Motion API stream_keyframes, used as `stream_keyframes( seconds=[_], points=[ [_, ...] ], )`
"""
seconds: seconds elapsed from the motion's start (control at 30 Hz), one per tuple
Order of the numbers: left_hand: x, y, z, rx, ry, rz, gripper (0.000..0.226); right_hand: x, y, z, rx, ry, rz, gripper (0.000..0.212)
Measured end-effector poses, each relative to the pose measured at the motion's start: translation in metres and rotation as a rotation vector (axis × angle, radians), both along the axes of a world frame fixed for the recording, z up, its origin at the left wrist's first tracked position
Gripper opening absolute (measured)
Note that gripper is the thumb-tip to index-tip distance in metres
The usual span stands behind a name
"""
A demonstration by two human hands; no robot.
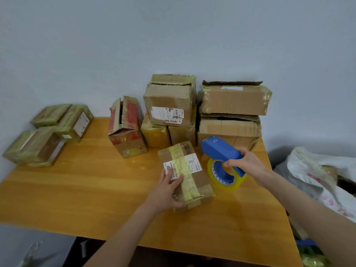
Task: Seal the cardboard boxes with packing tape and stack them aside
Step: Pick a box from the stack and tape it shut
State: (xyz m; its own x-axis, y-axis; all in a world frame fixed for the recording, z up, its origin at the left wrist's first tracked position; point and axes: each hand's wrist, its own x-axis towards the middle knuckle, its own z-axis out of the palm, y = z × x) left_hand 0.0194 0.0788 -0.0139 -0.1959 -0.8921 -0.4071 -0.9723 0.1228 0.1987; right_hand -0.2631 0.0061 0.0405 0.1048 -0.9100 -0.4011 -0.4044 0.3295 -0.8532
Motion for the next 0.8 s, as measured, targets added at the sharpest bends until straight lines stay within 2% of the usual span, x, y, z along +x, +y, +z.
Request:
stream_keyframes(
  seconds=[0.17, 0.33, 0.47, 0.5, 0.57, 0.6, 0.67, 0.73, 0.8],
  points=[
    [0.009, -0.031, 0.005, 0.028, -0.002, -0.03, 0.095, -0.007, 0.0, 0.008, 0.03, -0.033, 0.015, 0.069],
    [0.014, -0.038, 0.004, 0.028, 0.045, -0.037, 0.095, -0.003, 0.001, 0.02, 0.031, -0.074, 0.05, 0.063],
    [0.008, -0.034, 0.019, -0.04, 0.005, -0.059, 0.096, 0.003, 0.002, 0.034, 0.006, -0.062, 0.121, 0.062],
    [0.002, -0.032, 0.028, -0.066, 0.112, 0.016, 0.093, 0.004, 0.003, 0.04, -0.001, -0.063, 0.146, 0.062],
    [-0.012, -0.031, 0.045, -0.088, 0.523, 0.369, 0.075, 0.008, 0.003, 0.051, -0.024, -0.054, 0.208, 0.062],
    [-0.017, -0.032, 0.051, -0.037, 0.757, 0.58, 0.064, 0.01, 0.003, 0.056, -0.041, -0.042, 0.243, 0.062],
    [-0.025, -0.032, 0.06, 0.226, 1.133, 0.891, 0.058, 0.014, 0.004, 0.065, -0.071, -0.015, 0.316, 0.062],
    [-0.025, -0.029, 0.061, 0.429, 1.322, 1.011, 0.06, 0.017, 0.006, 0.073, -0.095, 0.016, 0.391, 0.061],
    [-0.022, -0.026, 0.061, 0.484, 1.397, 1.041, 0.052, 0.02, 0.008, 0.077, -0.118, 0.055, 0.463, 0.06]
  ],
)
